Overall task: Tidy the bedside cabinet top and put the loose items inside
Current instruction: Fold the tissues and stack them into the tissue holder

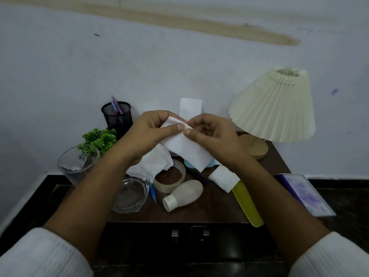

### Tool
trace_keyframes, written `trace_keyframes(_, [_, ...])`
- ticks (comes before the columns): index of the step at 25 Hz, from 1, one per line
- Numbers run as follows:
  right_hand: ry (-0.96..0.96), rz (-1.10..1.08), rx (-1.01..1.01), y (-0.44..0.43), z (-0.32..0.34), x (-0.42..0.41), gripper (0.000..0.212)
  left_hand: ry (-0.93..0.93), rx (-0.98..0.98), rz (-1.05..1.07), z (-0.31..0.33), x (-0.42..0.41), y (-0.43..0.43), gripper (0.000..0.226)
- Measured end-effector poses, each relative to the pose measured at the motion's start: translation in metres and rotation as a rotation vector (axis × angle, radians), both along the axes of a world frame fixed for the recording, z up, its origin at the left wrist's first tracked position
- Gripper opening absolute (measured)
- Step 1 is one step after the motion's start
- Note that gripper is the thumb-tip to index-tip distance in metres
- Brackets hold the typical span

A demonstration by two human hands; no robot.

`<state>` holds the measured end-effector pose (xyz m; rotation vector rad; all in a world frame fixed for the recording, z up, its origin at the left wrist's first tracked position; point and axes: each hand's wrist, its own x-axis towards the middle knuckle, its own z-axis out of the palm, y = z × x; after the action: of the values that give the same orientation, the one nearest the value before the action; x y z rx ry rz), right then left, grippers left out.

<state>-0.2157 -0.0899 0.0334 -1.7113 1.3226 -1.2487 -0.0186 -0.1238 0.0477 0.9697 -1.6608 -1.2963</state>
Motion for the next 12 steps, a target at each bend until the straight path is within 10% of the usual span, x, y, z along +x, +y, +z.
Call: trace_keyframes(12, [0.216,0.103,0.113,-0.013,-0.013,-0.007,0.031,0.078,-0.083,0.218,-0.003,0.003,-0.016,0.025])
